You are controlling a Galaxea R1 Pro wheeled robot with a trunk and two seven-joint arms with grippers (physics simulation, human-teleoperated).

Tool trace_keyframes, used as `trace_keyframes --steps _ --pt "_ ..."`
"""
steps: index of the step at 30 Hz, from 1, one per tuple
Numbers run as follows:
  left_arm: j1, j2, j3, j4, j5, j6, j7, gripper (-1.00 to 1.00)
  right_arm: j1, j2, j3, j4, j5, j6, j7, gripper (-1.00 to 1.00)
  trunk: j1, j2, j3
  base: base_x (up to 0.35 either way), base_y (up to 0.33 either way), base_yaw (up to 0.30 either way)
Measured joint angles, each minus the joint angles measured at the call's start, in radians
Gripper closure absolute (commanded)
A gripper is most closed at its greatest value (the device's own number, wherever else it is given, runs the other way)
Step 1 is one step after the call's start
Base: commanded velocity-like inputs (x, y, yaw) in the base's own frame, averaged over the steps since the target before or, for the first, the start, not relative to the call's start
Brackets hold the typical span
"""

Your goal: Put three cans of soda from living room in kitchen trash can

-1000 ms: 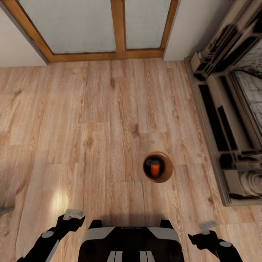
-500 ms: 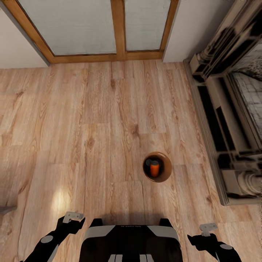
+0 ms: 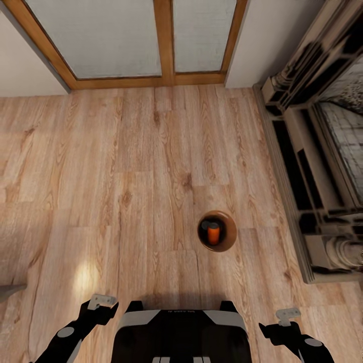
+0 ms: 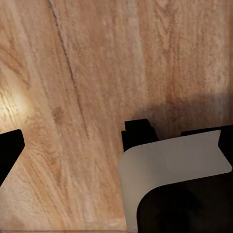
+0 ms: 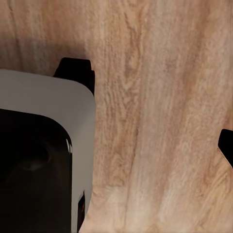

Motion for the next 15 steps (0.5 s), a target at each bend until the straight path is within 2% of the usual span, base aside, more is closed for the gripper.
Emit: trace_keyframes --steps 7,15 --pt "-0.001 -0.001 0.000 0.049 0.002 -0.002 0.001 -1.00 0.000 -0.001 0.000 0.000 0.000 -0.005 0.000 -1.00 -0.027 0.049 0.022 0.000 0.000 0.000" --pt "-0.001 -0.001 0.000 0.069 0.000 -0.001 0.006 -1.00 0.000 -0.001 -0.001 0.000 -0.001 -0.006 0.000 -1.00 -0.058 0.105 0.047 0.000 0.000 0.000"
